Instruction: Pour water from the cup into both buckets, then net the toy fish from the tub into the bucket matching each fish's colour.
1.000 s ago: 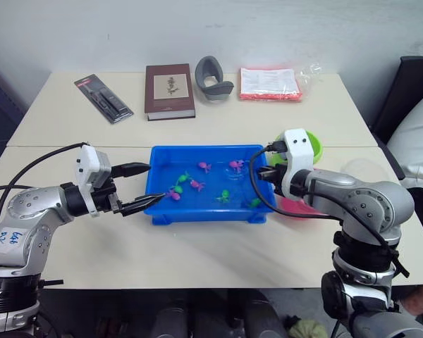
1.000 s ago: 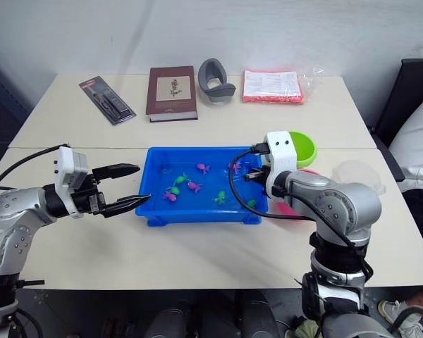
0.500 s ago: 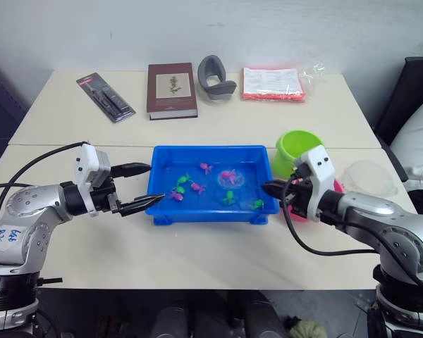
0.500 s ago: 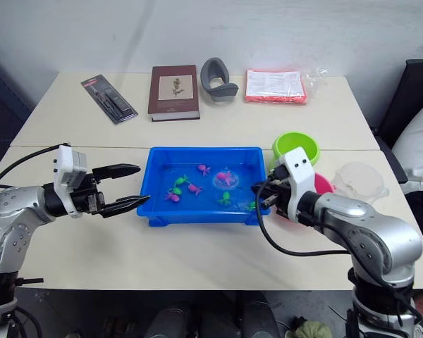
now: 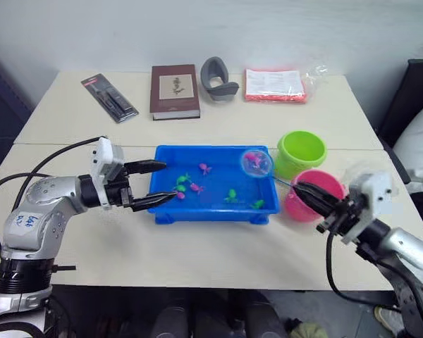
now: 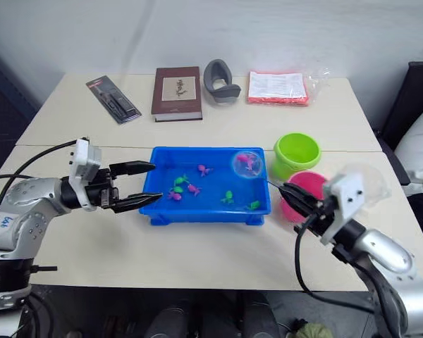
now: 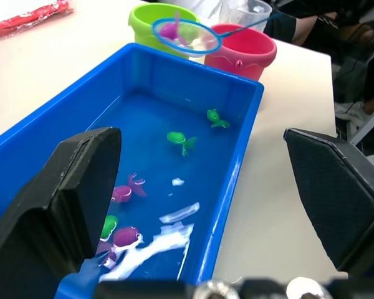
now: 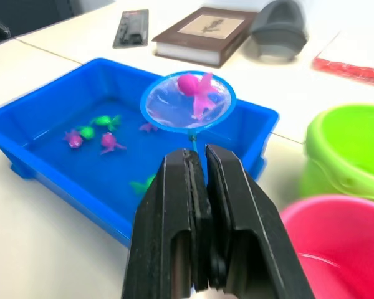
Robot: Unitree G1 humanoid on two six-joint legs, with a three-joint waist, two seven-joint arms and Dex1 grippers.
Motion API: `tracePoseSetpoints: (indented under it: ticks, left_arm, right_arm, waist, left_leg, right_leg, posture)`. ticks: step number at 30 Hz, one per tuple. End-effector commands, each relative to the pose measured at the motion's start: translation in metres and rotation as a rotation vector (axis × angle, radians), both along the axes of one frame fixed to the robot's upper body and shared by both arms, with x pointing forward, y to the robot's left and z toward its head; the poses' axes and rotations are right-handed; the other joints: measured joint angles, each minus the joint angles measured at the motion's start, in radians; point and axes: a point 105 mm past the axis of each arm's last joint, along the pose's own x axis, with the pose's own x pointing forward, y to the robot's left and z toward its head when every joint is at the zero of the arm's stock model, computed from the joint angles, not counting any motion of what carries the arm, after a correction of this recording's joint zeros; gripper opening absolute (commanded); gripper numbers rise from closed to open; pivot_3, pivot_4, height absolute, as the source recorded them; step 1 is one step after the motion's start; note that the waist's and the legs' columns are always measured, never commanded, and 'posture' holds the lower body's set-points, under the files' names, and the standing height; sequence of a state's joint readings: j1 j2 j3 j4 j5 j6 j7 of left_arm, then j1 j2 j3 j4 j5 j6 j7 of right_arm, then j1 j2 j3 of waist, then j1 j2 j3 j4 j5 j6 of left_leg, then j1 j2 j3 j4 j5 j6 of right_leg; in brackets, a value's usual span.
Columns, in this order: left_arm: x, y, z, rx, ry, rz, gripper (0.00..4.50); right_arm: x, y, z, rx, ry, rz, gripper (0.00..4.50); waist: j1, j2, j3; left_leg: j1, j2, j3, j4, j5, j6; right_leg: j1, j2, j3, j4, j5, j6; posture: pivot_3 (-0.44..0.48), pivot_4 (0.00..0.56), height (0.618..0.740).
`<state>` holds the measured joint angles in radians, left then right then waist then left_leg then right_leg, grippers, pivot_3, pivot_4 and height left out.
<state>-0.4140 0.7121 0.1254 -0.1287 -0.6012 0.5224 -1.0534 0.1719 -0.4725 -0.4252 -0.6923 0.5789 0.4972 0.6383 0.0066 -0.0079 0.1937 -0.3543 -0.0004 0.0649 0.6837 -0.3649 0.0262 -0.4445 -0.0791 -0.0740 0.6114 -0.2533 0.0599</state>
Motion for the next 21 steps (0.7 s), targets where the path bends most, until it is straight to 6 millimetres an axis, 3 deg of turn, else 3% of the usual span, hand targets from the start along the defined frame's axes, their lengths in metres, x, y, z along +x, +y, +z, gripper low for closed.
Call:
tracePoseSetpoints:
  ticks: [1, 11, 17, 21]
  left_arm:
    - [0.001, -0.007, 0.005, -0.002, -0.024, -0.042, 4.49]
    - [0.001, -0.022, 0.007, -0.039, -0.028, -0.09, 4.49]
    - [-0.002, -0.031, 0.006, -0.071, -0.034, -0.099, 4.49]
    - [-0.001, -0.032, 0.005, -0.078, -0.033, -0.093, 4.49]
  right_arm:
    - [-0.014, -0.019, 0.01, -0.049, -0.121, -0.061, 0.0]
    - [-0.027, -0.062, -0.008, -0.157, -0.139, -0.23, 0.0]
    - [-0.027, -0.086, -0.023, -0.387, -0.2, -0.321, 0.0]
    - [-0.028, -0.09, -0.019, -0.547, -0.283, -0.343, 0.0]
  waist:
    - [0.0, 0.0, 0.0]
    - [-0.007, -0.001, 0.0]
    - [-0.007, -0.001, -0.001]
    - [-0.007, -0.001, -0.001]
  left_leg:
    - [0.0, 0.0, 0.001, 0.0, 0.0, 0.0]
    - [0.003, -0.001, 0.003, 0.0, 0.001, 0.0]
    - [0.003, -0.002, 0.004, 0.0, 0.001, 0.001]
    - [0.004, -0.002, 0.004, 0.0, 0.002, 0.0]
  right_leg:
    - [0.0, 0.0, 0.001, 0.0, 0.0, 0.001]
    - [0.001, 0.0, 0.005, 0.001, 0.001, 0.001]
    - [0.001, 0.0, 0.006, 0.001, 0.001, 0.001]
    - [0.001, 0.0, 0.006, 0.001, 0.001, 0.001]
  posture:
    - [0.0, 0.15, 0.74]
    - [0.0, 0.15, 0.74]
    - [0.0, 0.15, 0.74]
    - [0.0, 0.15, 0.74]
